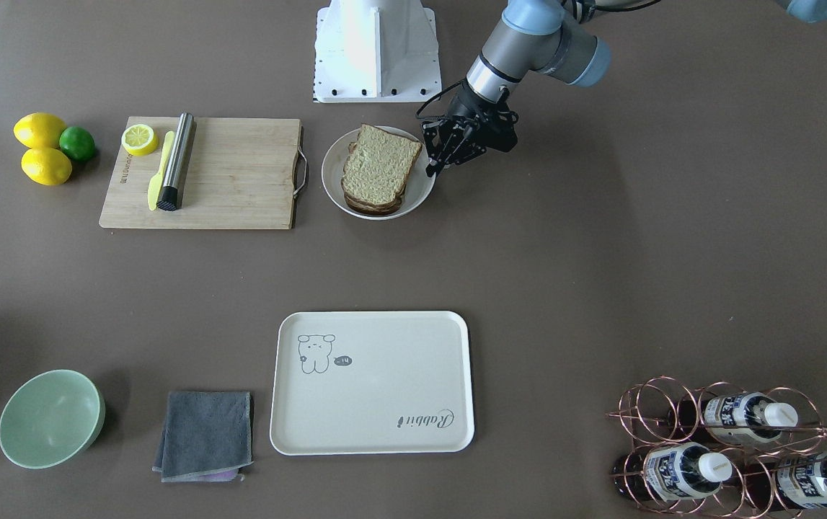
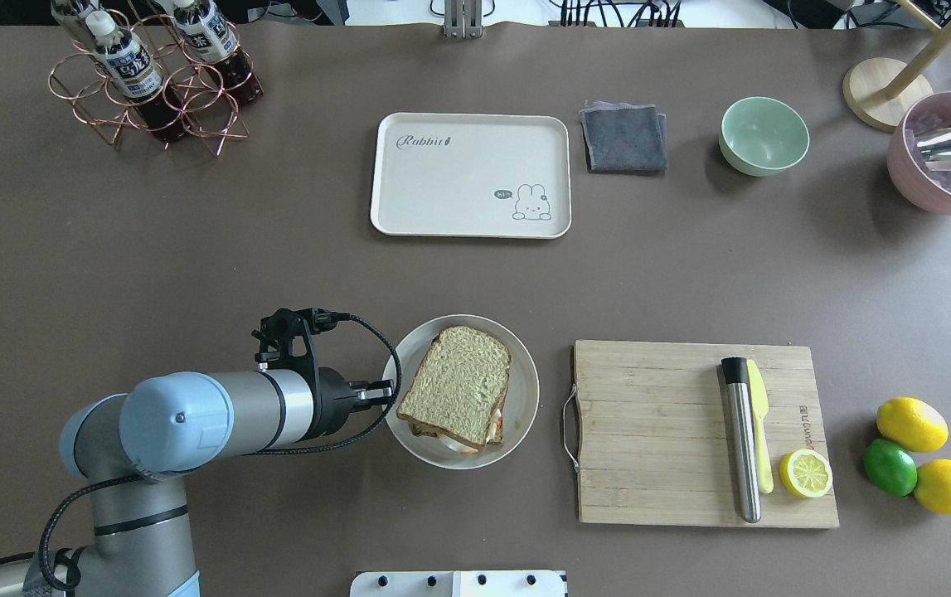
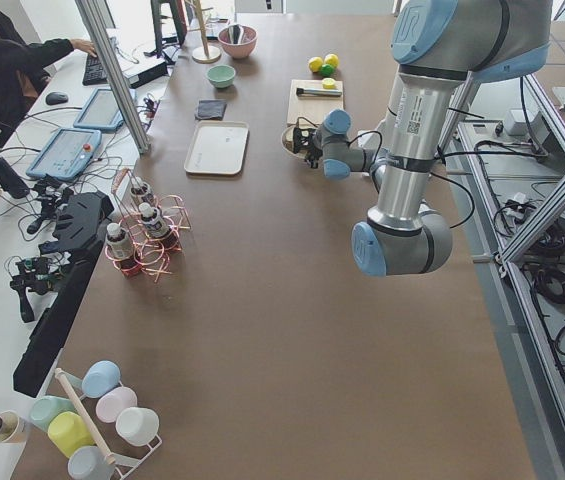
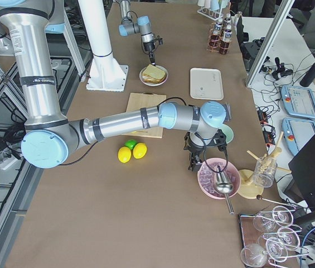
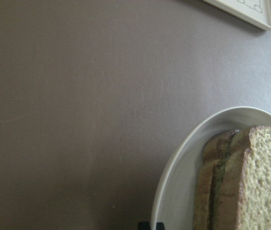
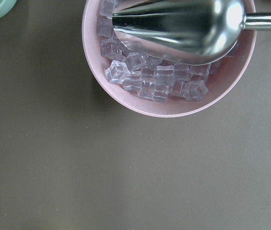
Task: Make sandwich and place on tray
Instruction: 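Lift the plate with the left gripper and carry it onto the tray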
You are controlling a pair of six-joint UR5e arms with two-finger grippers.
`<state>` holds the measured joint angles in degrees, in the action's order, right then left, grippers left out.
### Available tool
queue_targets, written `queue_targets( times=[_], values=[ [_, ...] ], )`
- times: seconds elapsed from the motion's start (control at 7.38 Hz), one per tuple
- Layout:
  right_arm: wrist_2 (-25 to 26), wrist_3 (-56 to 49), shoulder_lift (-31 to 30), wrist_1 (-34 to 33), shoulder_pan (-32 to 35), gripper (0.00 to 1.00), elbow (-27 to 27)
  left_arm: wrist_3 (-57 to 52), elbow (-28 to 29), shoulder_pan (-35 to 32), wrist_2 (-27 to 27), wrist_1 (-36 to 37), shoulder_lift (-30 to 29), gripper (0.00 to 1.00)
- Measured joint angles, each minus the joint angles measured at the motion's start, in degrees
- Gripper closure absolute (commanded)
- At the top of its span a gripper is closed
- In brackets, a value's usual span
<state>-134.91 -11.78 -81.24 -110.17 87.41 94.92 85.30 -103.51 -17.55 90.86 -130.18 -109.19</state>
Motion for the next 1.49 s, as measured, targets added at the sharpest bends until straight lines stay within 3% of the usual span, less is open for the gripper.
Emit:
queue_targets(
  times=[0.41, 0.81, 1.49],
  values=[
    [0.26, -1.55, -0.37, -0.95, 2.58, 0.0, -1.47, 0.03, 0.36, -6.01, 6.33, 0.97, -2.52, 1.0],
    [2.65, -10.68, -1.41, -0.63, 6.65, 0.0, -4.97, 0.0, 3.12, -11.18, 9.78, 4.64, -7.34, 1.0],
    [4.39, -16.06, -5.29, 0.33, 11.27, 0.0, -4.88, 0.32, 12.93, -18.18, 14.12, 5.46, -14.92, 1.0]
  ],
)
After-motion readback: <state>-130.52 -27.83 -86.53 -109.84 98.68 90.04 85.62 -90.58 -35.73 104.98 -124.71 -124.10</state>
